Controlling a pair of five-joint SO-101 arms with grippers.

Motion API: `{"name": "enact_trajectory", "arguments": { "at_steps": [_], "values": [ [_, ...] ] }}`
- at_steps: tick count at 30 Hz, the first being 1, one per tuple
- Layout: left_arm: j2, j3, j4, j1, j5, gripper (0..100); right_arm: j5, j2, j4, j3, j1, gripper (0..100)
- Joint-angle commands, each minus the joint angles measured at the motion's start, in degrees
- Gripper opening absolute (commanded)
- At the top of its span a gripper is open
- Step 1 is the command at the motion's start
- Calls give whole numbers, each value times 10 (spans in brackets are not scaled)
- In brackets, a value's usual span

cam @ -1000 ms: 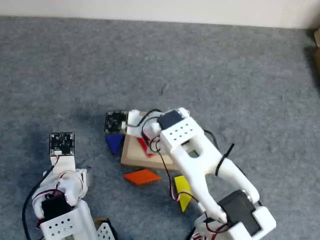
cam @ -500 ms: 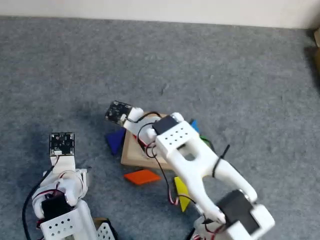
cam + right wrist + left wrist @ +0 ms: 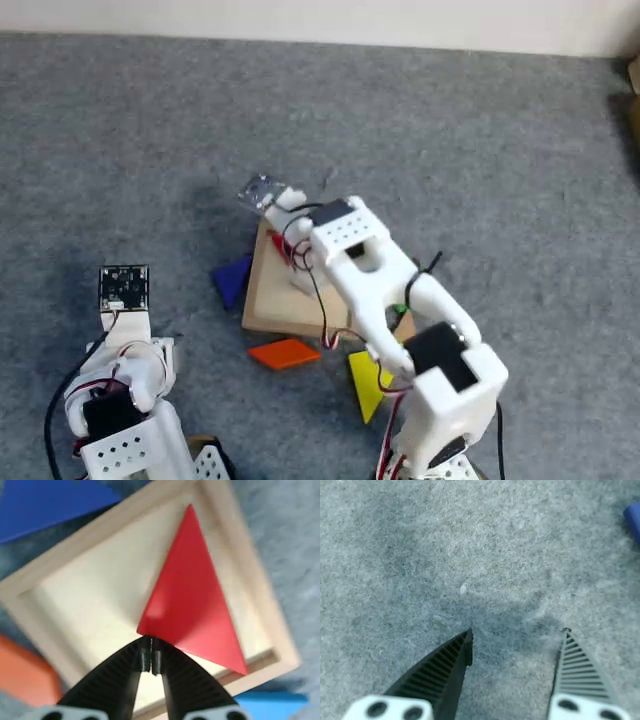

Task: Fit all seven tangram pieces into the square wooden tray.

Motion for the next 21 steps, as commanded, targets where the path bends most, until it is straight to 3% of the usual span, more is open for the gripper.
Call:
{"name": "enact_trajectory", "arguments": {
  "at_steps": [1, 9, 21],
  "values": [
    [-4, -20, 1, -4, 5, 267, 55, 53, -12, -52, 23, 21],
    [-4, -20, 1, -4, 5, 267, 69, 80, -7, -131, 40, 19],
    [-4, -20, 1, -4, 5, 267, 65, -119, 129, -116, 34, 19]
  ]
}}
